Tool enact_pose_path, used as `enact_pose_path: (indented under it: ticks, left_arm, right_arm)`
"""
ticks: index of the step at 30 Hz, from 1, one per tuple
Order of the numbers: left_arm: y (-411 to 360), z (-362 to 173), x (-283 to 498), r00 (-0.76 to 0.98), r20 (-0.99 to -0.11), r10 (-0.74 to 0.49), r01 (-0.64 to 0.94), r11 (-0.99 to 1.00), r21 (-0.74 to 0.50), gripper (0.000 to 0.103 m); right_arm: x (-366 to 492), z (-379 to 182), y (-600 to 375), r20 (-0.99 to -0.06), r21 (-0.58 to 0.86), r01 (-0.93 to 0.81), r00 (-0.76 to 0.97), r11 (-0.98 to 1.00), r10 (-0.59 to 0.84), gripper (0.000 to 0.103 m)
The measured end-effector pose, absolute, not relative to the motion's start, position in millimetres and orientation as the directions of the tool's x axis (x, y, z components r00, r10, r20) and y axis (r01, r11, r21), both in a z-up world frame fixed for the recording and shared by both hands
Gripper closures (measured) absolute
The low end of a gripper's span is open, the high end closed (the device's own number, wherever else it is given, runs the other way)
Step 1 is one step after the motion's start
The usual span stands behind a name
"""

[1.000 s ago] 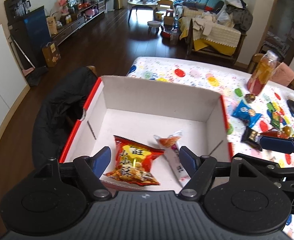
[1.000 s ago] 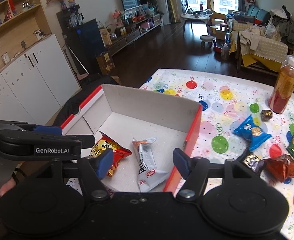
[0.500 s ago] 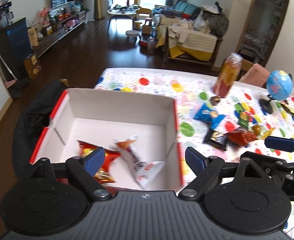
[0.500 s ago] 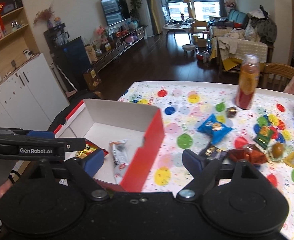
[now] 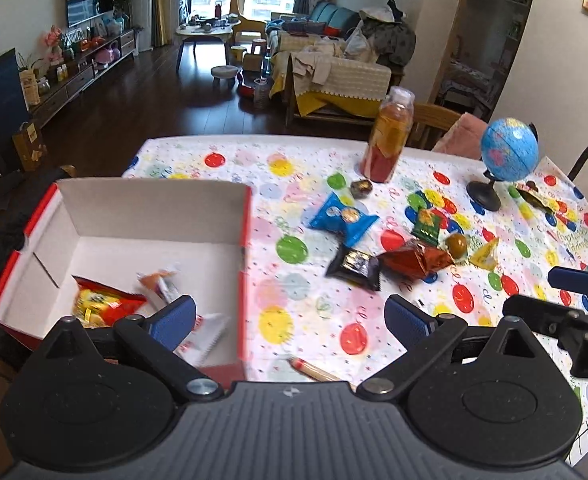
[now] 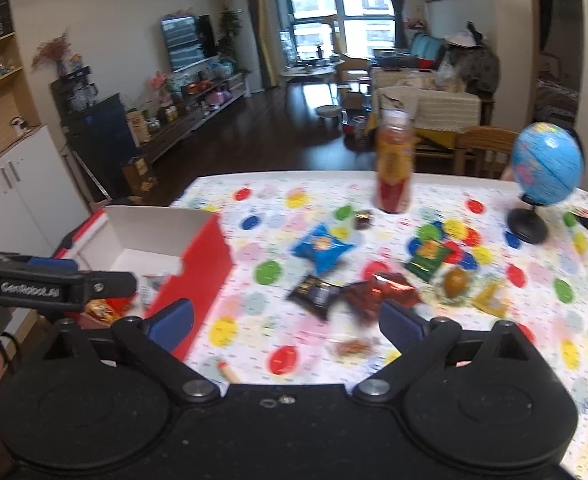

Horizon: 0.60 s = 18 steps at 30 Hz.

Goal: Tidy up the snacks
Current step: 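Move both tools back over the table toward the remaining snacks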

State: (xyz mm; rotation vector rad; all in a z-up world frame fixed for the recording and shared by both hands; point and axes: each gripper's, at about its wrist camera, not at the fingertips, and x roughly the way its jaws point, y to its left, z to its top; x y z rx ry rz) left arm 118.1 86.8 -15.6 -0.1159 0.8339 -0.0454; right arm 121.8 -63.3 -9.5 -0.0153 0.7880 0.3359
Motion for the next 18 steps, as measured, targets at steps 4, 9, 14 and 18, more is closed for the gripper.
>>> enact_pose_path:
  ticks: [4,9,14,18]
  left_arm:
    - [68,-25,120,0.661,-0.748,-0.059,-0.035,0.993,-0.110,0.002]
    - [49,-39,124,0.641,-0.767,-0.038,-0.065,0.992,-0.104,0.002]
    - [35,-55,131,0.609,-0.793,0.008,-0.146,0.984,-0.102,0.002]
    - [26,-65,135,0.590,-0.805,0.064,-0.223,0.971,-0.086,0.002]
  right_arm:
    - [129,-18,-86,-0.713,0.104,-0.277,0.648,0.955,0.266,0.004]
    - [142,-29,-106,-0.728,0.108,-0.273,0.633,0.956,0.263,0.004]
    - [165,-39,-122,-0.742,0.106,-0.283,0.616,0.953,0.265,0.004]
    - [184,-49,-132,-0.753,0.105,-0.301,0.598,0.948,0.274,0.004]
